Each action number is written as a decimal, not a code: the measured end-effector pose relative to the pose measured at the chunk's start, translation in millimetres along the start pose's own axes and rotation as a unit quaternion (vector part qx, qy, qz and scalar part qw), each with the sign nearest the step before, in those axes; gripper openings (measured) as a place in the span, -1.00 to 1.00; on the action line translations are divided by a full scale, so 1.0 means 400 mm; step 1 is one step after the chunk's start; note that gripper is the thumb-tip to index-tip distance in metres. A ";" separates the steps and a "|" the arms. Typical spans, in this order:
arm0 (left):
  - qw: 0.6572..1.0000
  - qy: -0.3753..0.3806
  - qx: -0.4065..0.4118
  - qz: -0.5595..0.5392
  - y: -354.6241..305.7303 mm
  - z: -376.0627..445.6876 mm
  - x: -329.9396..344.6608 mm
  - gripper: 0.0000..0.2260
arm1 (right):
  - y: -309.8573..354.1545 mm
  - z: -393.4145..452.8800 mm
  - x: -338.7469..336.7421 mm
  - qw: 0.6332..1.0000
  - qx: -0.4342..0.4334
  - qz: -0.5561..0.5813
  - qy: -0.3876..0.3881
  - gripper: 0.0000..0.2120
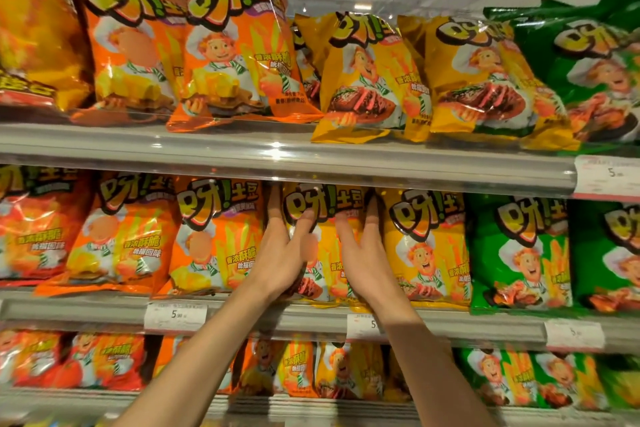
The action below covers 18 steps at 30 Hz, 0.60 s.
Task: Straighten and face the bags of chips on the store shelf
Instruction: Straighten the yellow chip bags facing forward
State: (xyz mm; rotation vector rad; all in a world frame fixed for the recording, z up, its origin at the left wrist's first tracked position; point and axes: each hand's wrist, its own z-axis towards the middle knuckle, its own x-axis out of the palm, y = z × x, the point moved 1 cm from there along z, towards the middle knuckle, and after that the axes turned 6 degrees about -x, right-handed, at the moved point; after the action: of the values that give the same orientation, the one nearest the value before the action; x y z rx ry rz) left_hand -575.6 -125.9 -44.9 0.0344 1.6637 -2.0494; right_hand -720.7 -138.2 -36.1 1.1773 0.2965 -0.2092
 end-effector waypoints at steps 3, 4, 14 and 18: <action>0.999 0.027 -0.043 -0.014 0.010 -0.014 0.001 -0.20 | -0.018 -0.024 0.004 0.999 0.034 0.007 0.006 -0.23; 0.998 0.034 -0.047 -0.012 0.010 -0.014 0.003 -0.18 | -0.021 -0.020 0.002 0.999 0.044 0.009 0.008 -0.23; 0.998 -0.016 0.002 0.060 0.010 -0.004 0.014 -0.29 | -0.028 -0.003 0.009 0.998 0.017 -0.057 -0.028 -0.25; 0.996 -0.035 0.016 0.083 0.022 0.001 0.016 -0.26 | -0.036 -0.005 0.020 0.994 0.005 -0.095 -0.058 -0.26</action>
State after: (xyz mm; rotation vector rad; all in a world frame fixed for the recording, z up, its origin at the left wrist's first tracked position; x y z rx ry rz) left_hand -577.6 -129.7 -55.1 0.1067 1.5319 -1.9311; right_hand -718.1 -141.8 -52.1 1.1426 0.3052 -0.4454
